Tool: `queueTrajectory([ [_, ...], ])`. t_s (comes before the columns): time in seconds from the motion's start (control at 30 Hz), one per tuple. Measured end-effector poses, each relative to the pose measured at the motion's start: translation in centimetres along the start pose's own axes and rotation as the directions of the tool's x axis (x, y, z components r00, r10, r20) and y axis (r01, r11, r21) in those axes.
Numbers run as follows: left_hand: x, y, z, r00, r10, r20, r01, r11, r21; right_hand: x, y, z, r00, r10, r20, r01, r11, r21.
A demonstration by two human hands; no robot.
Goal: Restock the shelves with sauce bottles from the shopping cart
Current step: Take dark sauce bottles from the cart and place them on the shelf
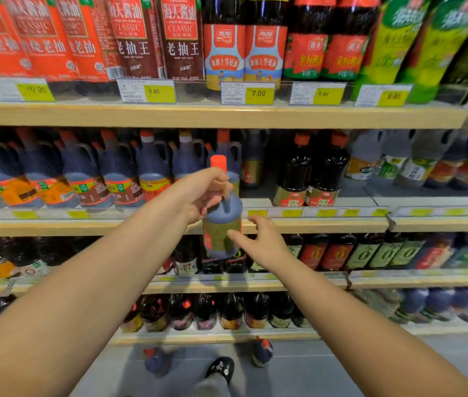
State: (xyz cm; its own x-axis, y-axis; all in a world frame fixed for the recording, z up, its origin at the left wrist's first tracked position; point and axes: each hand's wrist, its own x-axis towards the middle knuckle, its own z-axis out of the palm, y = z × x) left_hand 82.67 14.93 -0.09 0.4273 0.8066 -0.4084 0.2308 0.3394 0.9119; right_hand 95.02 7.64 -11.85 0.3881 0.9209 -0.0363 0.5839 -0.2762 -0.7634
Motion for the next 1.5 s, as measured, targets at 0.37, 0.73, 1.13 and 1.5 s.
queueTrajectory([
  [0.37,-3.7,0.3,3.5,0.951,-0.124,0.284,0.167,0.977,-0.133,-2.0,-1.3,1.4,0.945,0.135,-0.299,-0.114,0.99,0.087],
  [0.73,0.2,1.1,3.5,0.941,-0.007,0.339,0.131,0.93,-0.344,5.4,-0.9,-0.9,0.854,-0.062,-0.517,0.202,0.955,0.219],
  [1.13,11.4,-3.0,-2.2,0.859,0.468,-0.21,-0.31,0.8,0.514,13.2,2.7,-2.5,0.934,-0.036,-0.357,0.109,0.976,0.188],
  [1.5,13.1,-3.6,0.0,0.757,0.648,-0.088,-0.299,0.463,0.835,13.4,3.0,-1.4,0.91,-0.025,-0.414,0.011,0.999,-0.035],
])
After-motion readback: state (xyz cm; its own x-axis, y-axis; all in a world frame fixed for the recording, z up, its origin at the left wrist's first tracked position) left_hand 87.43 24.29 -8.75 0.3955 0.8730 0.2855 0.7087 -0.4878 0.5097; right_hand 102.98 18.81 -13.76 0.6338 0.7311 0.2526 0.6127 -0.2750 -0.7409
